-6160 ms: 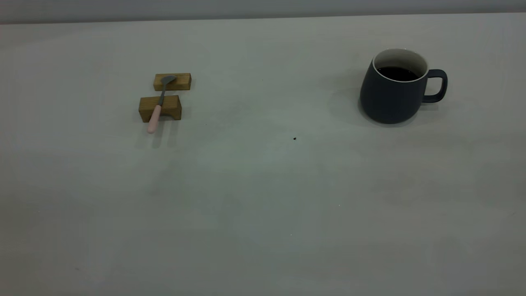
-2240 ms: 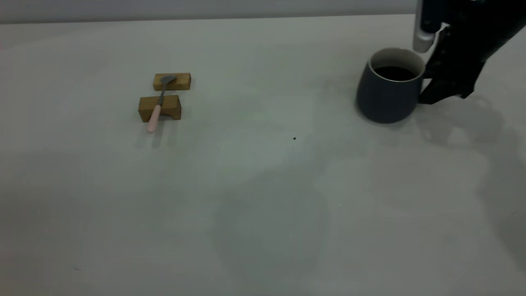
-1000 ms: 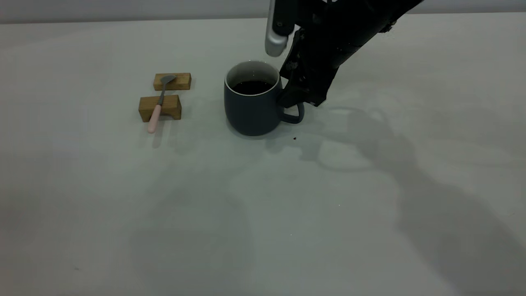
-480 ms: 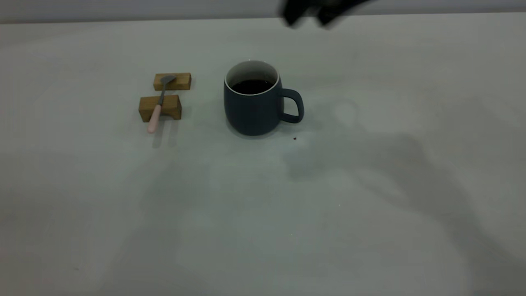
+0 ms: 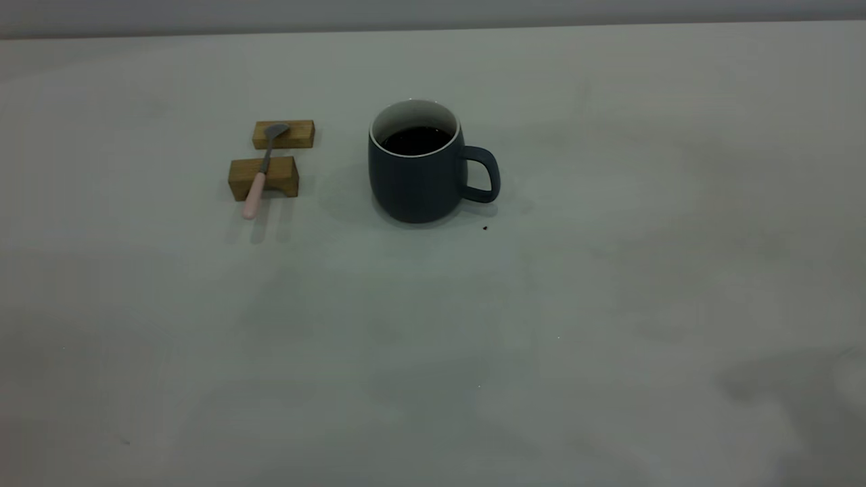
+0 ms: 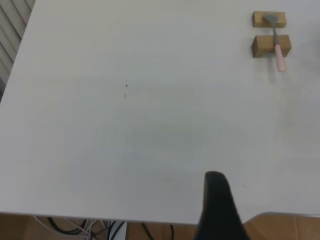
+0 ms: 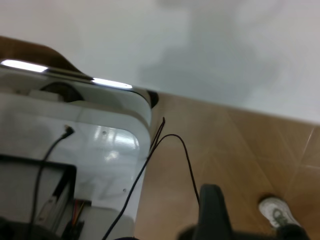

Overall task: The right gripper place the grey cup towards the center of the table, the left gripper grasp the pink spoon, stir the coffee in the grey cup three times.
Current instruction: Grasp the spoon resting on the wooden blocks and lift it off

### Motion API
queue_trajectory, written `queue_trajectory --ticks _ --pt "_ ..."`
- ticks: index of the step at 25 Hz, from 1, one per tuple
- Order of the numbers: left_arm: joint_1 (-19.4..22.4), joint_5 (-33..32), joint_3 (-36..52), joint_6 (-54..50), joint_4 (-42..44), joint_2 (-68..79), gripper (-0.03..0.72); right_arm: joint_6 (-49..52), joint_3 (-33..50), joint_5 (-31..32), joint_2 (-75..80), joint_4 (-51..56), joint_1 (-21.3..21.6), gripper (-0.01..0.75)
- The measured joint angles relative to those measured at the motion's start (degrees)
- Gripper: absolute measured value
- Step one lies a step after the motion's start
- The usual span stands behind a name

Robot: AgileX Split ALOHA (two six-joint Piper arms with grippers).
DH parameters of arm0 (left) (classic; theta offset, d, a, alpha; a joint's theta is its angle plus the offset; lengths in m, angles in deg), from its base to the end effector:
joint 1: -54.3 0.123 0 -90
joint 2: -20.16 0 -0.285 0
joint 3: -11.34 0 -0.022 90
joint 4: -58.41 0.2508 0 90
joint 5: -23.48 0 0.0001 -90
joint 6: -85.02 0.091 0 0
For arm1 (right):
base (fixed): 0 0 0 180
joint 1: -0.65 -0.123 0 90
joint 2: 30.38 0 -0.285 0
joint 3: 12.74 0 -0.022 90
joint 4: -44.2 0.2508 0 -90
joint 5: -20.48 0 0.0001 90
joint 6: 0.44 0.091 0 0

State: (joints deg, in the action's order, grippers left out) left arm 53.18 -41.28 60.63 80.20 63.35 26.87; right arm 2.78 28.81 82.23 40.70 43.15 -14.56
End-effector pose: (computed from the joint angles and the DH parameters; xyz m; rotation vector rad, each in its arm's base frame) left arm -0.0093 0.0073 0.2684 -0.0759 2.1033 0.0420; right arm 0.1513 0.0396 0.2258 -0.3296 3.0242 -0.0010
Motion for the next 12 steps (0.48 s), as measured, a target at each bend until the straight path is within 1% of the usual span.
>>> queue_trajectory --ticks 3,6,12 --pt "0.0 0.0 0.0 0.0 0.0 0.0 0.575 -0.5 4.8 1.0 -11.6 -0.8 4.4 0.576" --pt "0.0 0.0 0.0 0.0 0.0 0.0 0.575 -0.4 7.7 1.4 -23.0 -1.6 6.9 0.576" --pt "0.0 0.0 0.0 0.0 0.0 0.0 0.575 -0.2 8.7 1.5 -39.7 -1.6 8.0 0.576"
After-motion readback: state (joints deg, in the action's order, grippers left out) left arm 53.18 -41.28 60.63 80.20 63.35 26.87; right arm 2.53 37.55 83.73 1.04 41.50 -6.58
